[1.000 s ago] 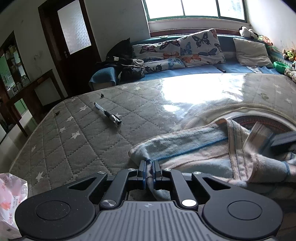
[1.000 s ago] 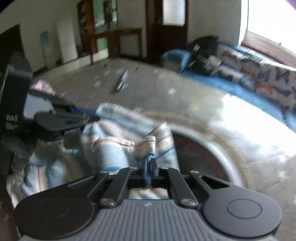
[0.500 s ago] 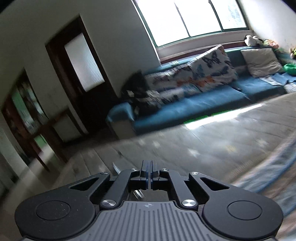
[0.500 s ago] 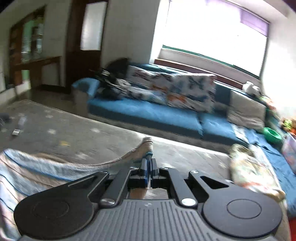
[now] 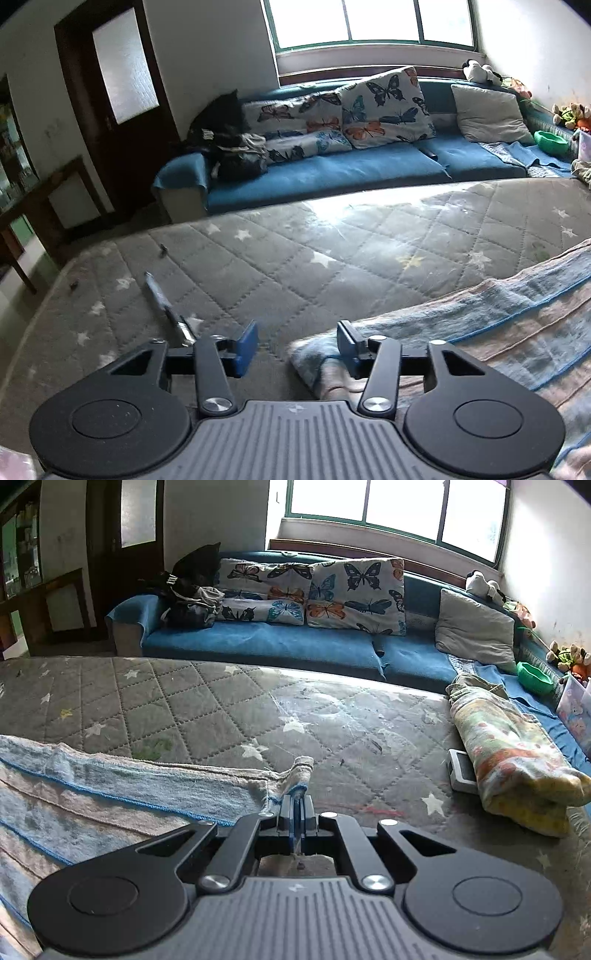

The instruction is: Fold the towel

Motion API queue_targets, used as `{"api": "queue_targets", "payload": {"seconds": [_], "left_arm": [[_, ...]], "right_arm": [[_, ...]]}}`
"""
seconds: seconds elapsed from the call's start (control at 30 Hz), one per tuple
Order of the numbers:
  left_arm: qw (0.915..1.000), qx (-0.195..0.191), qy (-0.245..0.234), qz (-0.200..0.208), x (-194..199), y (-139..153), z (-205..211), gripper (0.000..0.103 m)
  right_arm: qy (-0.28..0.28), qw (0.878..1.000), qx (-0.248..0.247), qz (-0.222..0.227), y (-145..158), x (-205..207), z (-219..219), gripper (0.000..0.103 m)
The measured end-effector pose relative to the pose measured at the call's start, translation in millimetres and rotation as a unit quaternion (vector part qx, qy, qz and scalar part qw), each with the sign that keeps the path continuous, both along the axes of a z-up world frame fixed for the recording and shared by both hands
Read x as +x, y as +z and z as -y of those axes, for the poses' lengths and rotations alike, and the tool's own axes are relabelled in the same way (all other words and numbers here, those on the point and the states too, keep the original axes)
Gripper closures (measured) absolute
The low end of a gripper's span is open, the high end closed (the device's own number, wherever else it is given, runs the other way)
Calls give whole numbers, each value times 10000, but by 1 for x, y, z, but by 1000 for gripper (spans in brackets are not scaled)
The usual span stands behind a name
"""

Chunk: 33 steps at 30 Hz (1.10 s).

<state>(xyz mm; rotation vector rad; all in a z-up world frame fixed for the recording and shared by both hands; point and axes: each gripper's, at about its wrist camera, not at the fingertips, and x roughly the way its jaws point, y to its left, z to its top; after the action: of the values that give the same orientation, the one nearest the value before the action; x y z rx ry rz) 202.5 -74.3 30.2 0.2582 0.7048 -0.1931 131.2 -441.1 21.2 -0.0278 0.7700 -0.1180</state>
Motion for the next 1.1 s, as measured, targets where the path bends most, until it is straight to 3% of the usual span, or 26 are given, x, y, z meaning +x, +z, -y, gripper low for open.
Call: {"api": "queue_targets", "payload": {"seconds": [0.17, 0.23, 0.27, 0.3, 0.37, 0.57, 0.7, 0.87, 0.93, 1.07, 1.1], "left_arm": [[9997, 137, 80, -167, 5, -10, 3, 54], [9996, -85, -15, -269, 5, -13, -3, 76], [9994, -144, -40, -328, 5, -14, -4, 82], [9993, -171, -69, -336, 5, -14, -5, 96], [9994, -265, -98, -206, 2, -9, -6, 100], [9952, -500, 18, 839, -4, 35, -11, 101], [9940, 74, 338, 1040, 16, 23, 0, 96], [9966, 151, 572, 579, 21, 4, -17, 94], [9974, 63, 535, 487, 5, 5, -27, 90], [9991, -142, 190, 348, -42, 5, -38, 87], [9993, -192, 100, 309, -54, 5, -41, 81]], "right_arm": [[1, 10000, 63, -23, -2, -1, 2, 100], [13, 10000, 56, -25, -3, -1, 1, 100], [19, 10000, 53, -26, -4, -1, 1, 100], [25, 10000, 50, -27, -4, -1, 0, 100], [37, 10000, 41, 66, -1, -2, -2, 101], [-115, 9957, -40, 913, 30, -13, -7, 101], [-242, 9975, 52, 659, 23, 7, -4, 96], [-151, 9988, 311, 359, 23, -11, 8, 88], [-178, 9993, 195, 251, 22, -30, 12, 67], [-343, 9979, 553, -16, 20, -74, 23, 64], [-398, 9969, 675, -60, 20, -85, 26, 63]]}}
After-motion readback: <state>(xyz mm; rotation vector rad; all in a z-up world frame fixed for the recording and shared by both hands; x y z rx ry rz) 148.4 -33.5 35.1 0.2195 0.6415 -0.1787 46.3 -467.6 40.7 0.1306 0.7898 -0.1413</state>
